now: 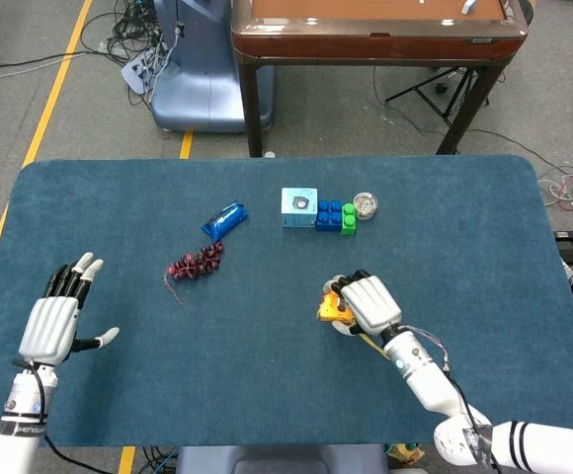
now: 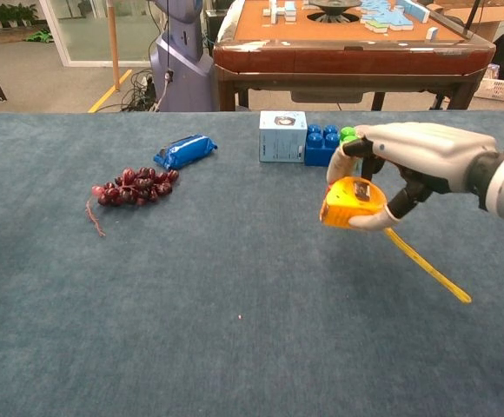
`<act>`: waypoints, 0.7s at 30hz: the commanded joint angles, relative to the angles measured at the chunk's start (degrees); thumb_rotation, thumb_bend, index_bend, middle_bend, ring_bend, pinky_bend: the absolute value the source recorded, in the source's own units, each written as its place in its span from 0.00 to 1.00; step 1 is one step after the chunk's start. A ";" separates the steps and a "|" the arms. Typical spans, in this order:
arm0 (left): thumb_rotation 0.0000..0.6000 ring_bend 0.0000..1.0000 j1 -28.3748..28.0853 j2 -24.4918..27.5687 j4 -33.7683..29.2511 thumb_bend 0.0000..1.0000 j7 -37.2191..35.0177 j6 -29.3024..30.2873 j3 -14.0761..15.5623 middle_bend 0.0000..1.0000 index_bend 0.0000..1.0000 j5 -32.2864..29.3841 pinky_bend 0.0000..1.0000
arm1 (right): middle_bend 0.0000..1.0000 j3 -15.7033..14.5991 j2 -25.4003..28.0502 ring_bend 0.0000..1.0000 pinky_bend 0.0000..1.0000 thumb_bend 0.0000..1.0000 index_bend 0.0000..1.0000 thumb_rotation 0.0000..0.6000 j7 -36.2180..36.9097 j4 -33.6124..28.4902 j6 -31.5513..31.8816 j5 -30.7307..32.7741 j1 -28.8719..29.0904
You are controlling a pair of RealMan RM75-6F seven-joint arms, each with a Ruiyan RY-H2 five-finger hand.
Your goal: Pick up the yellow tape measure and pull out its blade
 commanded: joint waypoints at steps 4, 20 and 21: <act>1.00 0.00 -7.49 -1.88 -2.60 0.11 0.46 -7.72 -5.23 0.00 0.00 -8.19 0.00 | 0.52 3.96 -1.83 0.40 0.29 0.54 0.48 1.00 -8.36 -5.36 2.52 7.36 4.95; 1.00 0.00 -17.74 -11.85 -0.84 0.11 6.88 -9.93 -9.91 0.00 0.00 -24.38 0.00 | 0.54 8.73 -14.70 0.44 0.30 0.58 0.50 1.00 -21.11 -4.76 14.89 18.03 14.11; 1.00 0.00 -18.31 -12.45 -0.70 0.11 7.23 -9.92 -10.08 0.00 0.00 -25.52 0.00 | 0.54 8.84 -15.66 0.44 0.30 0.58 0.50 1.00 -21.48 -4.02 15.50 18.30 14.60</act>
